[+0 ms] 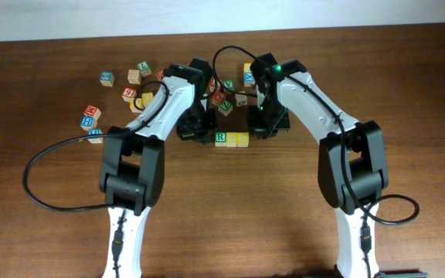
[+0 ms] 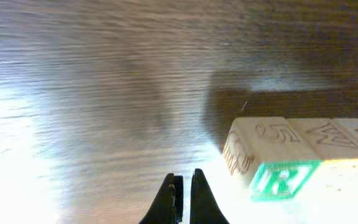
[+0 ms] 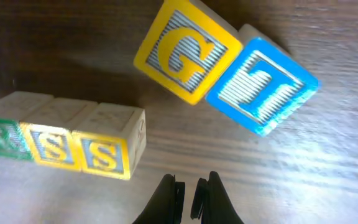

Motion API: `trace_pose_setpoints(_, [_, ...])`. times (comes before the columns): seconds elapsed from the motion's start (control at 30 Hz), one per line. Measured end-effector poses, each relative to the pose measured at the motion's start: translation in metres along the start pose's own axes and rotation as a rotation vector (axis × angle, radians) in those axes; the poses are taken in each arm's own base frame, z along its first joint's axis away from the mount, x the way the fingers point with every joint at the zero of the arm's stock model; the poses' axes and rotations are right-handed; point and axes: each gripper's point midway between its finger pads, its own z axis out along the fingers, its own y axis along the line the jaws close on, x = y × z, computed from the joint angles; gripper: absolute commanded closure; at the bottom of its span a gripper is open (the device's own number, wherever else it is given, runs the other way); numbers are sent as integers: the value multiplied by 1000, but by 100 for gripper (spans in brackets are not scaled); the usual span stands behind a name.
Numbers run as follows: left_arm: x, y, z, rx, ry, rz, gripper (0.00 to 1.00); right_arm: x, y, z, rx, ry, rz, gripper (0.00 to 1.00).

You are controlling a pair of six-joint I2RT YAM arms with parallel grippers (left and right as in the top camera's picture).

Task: Spell out RSS
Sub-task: 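Raise both grippers away from the aligned RSS blocks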

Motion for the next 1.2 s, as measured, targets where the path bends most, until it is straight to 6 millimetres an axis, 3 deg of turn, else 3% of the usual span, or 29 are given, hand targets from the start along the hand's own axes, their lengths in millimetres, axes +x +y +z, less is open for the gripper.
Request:
trace_pose_setpoints(0.13, [-9,14,-33,-16,-24,-38,100,-4,-7,-27,12,-7,20,86])
trace_pose_setpoints(0.23, [-15,36,-58,-17,-41,-94,100,-6,-23,-49,18,-7,58,77])
trace_pose_setpoints(0.37, [-6,62,-100,-4,-83,-155,99,1,-39,-81,16,-33,97,69])
trace_pose_setpoints(0.47, [8,72,-143,15,-149,-165,96,16,-40,-117,3,-85,93,69])
trace_pose_setpoints(0.57, [32,73,-182,19,-206,-139,84,26,-35,-153,-18,-175,77,69])
trace_pose_setpoints(0.6, [39,74,-191,12,-220,-131,71,27,-34,-166,-23,-214,71,69])
trace_pose_setpoints(0.63, [46,76,-199,3,-236,-123,52,28,-34,-173,-26,-239,67,70])
trace_pose_setpoints(0.67, [50,77,-205,-4,-248,-115,43,29,-33,-179,-28,-255,65,74])
trace_pose_setpoints(0.73, [57,81,-209,-25,-245,-119,3,29,-33,-175,-27,-251,65,76])
trace_pose_setpoints(0.8, [58,84,-208,-41,-241,-118,1,31,-35,-163,-16,-223,65,76])
trace_pose_setpoints(0.9, [56,88,-206,-61,-244,-121,1,33,-38,-134,2,-174,60,59])
trace_pose_setpoints(1.03, [51,91,-205,-82,-262,-120,0,39,-39,-111,17,-117,59,51])
trace_pose_setpoints(1.07, [49,93,-206,-88,-271,-121,1,39,-38,-111,17,-118,58,44])
trace_pose_setpoints(1.13, [46,96,-207,-104,-287,-143,1,39,-39,-112,18,-118,57,20])
trace_pose_setpoints(1.17, [45,98,-207,-109,-293,-165,1,39,-38,-112,16,-118,63,0])
trace_pose_setpoints(1.2, [44,100,-208,-110,-299,-181,1,40,-38,-113,16,-117,65,2])
